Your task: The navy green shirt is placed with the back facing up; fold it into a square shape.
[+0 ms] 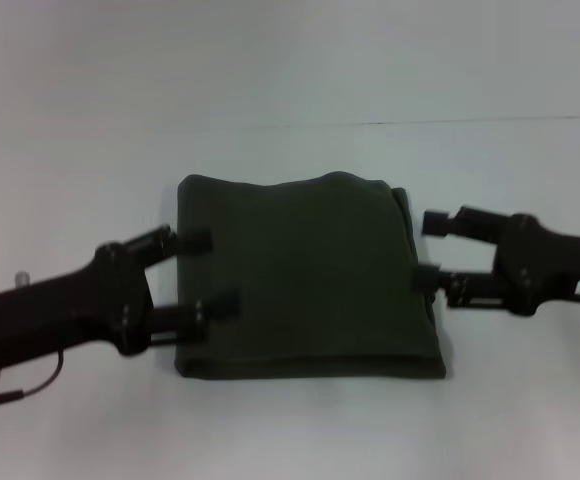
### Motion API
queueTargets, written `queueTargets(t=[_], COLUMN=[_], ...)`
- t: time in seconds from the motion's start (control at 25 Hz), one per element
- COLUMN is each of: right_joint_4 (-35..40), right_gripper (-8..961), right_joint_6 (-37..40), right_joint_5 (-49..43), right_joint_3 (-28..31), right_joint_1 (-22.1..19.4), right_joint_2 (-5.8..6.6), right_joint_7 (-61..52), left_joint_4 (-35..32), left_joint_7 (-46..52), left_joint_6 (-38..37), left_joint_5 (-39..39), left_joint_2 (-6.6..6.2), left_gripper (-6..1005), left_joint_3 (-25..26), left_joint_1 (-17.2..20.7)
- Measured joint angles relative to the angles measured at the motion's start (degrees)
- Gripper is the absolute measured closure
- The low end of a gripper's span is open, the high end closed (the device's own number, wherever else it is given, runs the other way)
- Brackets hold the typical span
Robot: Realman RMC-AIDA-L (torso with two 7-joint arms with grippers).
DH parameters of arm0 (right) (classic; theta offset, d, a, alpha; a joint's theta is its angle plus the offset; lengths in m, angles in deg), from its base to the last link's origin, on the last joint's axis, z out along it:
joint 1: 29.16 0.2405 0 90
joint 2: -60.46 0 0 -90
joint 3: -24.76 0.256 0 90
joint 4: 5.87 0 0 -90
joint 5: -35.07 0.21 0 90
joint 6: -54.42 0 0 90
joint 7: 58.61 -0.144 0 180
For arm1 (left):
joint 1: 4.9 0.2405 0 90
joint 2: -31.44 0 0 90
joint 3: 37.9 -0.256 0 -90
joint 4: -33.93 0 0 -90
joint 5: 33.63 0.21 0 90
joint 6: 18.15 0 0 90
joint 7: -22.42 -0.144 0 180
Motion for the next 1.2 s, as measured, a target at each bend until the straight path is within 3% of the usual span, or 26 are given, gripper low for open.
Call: queueTargets(t=[0.16,0.36,0.68,1.2], right_joint_4=[2.5,2.8,2.3,2.1], right_gripper=[101,39,39,38], right_joint_6=[-0.2,-0.7,-3.3,-6.1], right_joint_5=[-1.1,-3.5,-8.3,-8.7], right_joint_3=[-2.8,-3.9,-5.2,-7.7], right_joint_1=[-0.1,1.4,3.5,3.6], right_joint_2=[-1.17,-1.19,-1.31,-1.34], right_joint_7=[0.0,-0.4,-1.6,-3.3], left_joint_4=[-0.5,-0.5,-0.3,-0.2], left_joint_7=[-0.5,-0.1,-0.1,2.5], left_joint_6=[-0.6,-1.4,-1.5,1.5], left_joint_5=[4.3,7.0,8.0,13.0], left_joint_2=[0.05,0.05,0.14,0.09], left_gripper=[52,51,47,48], left_joint_3=[0.0,-0.1,-0.6,-0.7], left_joint_1=[0.4,0.4,0.4,-0.5])
